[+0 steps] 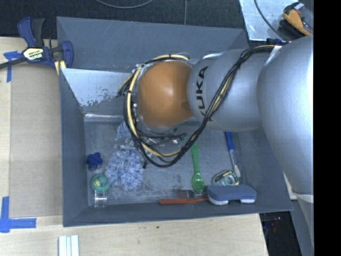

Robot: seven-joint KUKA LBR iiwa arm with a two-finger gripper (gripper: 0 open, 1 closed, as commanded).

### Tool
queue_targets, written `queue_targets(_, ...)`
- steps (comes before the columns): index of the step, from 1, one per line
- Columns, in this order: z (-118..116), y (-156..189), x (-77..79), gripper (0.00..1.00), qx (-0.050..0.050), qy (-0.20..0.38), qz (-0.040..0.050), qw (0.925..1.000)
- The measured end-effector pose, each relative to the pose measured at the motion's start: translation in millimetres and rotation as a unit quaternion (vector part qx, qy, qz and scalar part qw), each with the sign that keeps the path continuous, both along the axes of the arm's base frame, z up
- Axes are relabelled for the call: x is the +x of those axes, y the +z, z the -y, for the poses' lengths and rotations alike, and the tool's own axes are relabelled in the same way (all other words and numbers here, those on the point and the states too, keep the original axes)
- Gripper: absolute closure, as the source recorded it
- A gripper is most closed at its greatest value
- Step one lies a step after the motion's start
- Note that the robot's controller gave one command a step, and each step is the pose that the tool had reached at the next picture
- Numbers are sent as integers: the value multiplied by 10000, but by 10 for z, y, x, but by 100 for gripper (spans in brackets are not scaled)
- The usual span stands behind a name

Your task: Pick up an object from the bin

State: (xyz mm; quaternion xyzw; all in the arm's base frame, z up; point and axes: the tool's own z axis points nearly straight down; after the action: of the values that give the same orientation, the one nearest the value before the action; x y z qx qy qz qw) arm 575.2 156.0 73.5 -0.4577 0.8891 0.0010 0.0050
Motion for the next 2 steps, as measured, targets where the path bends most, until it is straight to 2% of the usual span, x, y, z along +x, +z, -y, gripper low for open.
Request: queue_targets(2,-1,126,1,100,11,-21,15,10000)
